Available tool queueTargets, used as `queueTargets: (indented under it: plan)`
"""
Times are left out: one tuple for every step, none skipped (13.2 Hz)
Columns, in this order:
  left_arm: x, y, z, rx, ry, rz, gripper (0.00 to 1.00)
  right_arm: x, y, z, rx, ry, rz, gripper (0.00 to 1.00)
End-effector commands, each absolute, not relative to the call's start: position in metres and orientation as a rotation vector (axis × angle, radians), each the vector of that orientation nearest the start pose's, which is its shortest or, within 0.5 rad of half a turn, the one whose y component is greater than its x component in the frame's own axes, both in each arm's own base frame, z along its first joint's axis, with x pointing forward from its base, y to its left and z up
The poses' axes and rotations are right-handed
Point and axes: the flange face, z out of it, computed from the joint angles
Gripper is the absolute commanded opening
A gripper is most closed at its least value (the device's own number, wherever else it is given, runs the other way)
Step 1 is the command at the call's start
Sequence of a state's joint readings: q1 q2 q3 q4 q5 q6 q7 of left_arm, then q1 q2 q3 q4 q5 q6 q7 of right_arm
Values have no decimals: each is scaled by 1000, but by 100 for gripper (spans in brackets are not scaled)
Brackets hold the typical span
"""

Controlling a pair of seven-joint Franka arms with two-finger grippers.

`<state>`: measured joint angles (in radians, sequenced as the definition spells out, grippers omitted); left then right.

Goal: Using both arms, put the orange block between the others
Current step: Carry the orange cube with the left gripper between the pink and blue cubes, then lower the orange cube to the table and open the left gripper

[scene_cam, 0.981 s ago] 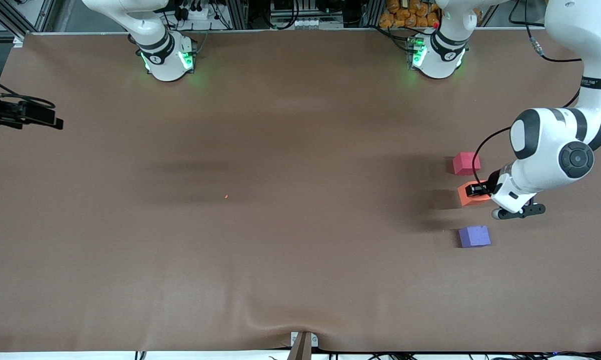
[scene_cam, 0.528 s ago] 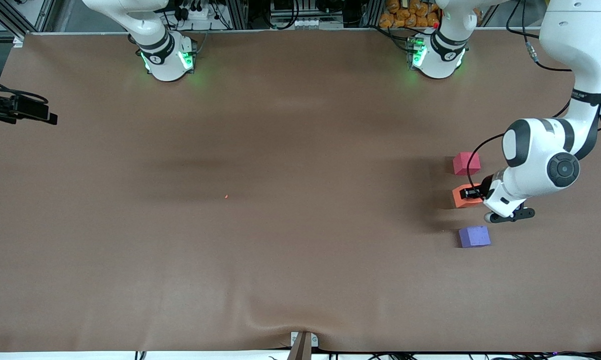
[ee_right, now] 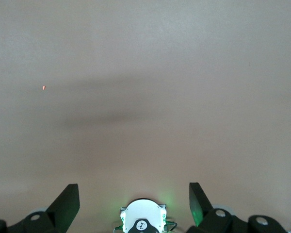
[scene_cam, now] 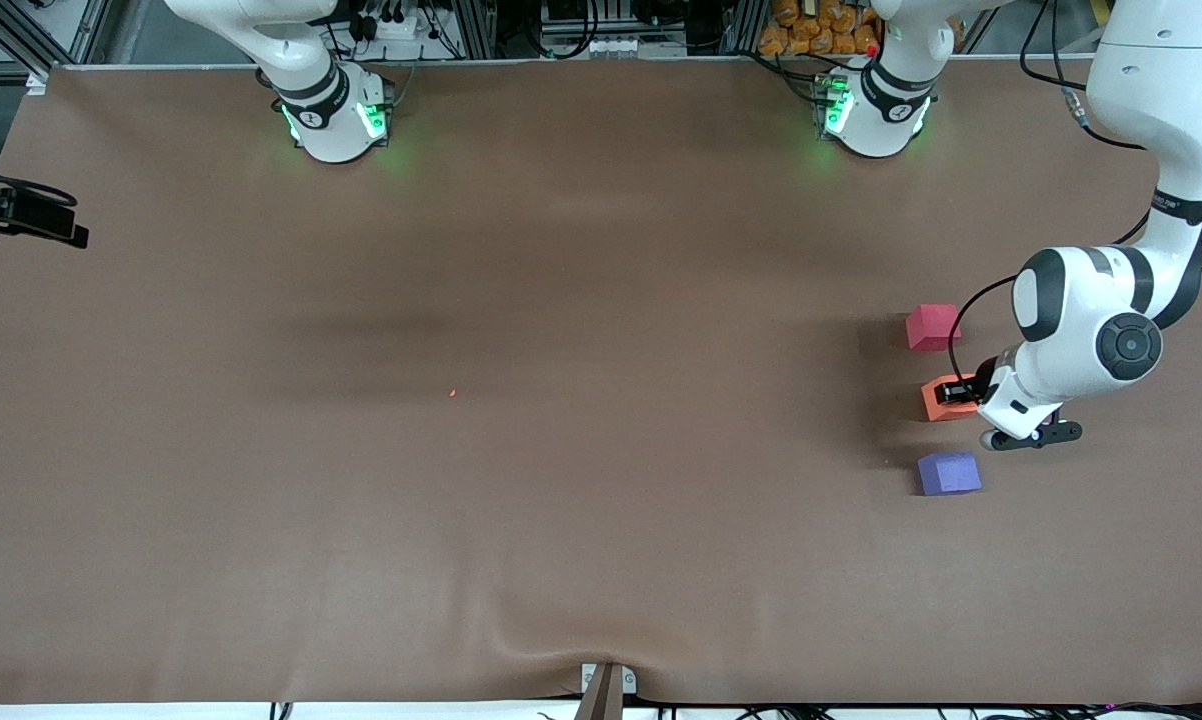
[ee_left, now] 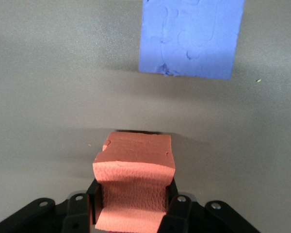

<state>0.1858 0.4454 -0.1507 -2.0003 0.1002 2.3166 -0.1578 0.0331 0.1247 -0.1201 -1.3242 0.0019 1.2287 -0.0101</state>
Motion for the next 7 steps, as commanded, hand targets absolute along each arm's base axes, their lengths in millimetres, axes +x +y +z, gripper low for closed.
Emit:
queueTargets:
  plan:
    - [596, 24, 221, -3110, -163, 176, 0, 549, -37, 649, -3155, 121, 341, 100]
    - [596, 24, 221, -3110, -163, 174, 0, 549, -37, 649, -3156, 124, 341, 100]
    - [595, 23, 220, -3110, -160, 176, 0, 549, -39, 648, -3146, 129, 340, 100]
    - [595, 23, 220, -3110, -160, 176, 0, 550, -36, 648, -3140, 122, 339, 100]
    - [595, 24, 220, -3110, -162, 176, 0, 551, -31, 648, -3143, 108, 339, 100]
    - [596, 23, 221, -3109, -158, 174, 0, 552, -25, 647, -3145, 94, 339, 100]
    - [596, 22, 221, -3109, -154, 174, 0, 553, -24, 645, -3145, 91, 344, 100]
